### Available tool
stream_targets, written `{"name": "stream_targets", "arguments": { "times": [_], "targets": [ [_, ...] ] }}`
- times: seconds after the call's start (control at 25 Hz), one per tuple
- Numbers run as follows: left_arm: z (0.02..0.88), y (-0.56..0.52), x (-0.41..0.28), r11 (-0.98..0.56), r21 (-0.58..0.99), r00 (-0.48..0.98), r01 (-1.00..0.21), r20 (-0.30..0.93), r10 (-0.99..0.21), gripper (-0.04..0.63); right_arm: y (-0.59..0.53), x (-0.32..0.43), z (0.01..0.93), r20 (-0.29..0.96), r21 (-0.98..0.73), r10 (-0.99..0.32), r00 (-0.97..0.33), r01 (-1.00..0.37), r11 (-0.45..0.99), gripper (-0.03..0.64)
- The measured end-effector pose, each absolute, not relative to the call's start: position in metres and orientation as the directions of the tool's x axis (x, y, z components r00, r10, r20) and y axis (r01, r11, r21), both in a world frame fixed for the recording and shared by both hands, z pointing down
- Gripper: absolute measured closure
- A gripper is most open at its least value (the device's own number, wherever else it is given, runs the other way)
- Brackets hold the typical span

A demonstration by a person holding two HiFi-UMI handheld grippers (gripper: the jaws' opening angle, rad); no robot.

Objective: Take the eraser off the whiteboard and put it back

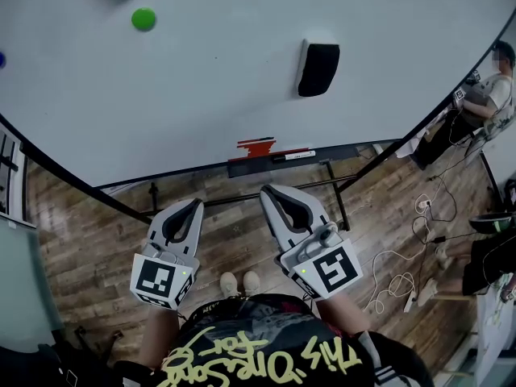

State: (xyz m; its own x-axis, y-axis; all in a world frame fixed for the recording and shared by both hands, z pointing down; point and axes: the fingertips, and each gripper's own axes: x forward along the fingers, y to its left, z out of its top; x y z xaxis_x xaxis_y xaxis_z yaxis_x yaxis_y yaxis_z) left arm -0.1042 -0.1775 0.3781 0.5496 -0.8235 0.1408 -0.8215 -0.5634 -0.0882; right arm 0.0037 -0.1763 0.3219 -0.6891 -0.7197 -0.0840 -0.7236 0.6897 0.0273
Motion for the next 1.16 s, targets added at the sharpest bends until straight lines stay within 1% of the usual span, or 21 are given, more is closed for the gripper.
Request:
{"name": "stream_targets", "arguments": {
  "times": [0.72, 1.16],
  "targets": [
    [0.374, -0.174, -0.105, -0.565, -0.094, 0.552, -0.820, 0.131, -0.824, 0.588, -0.174, 0.001, 0.323, -0.061, 0.047, -0.722, -0.689, -0.725, 0.687, 0.609],
    [0.367, -0.178, -0.106, -0.565, -0.105, 0.554, -0.818, 0.119, -0.824, 0.588, -0.178, -0.004, 0.336, -0.028, 0.020, -0.725, -0.688, -0.725, 0.688, 0.609]
  ]
}}
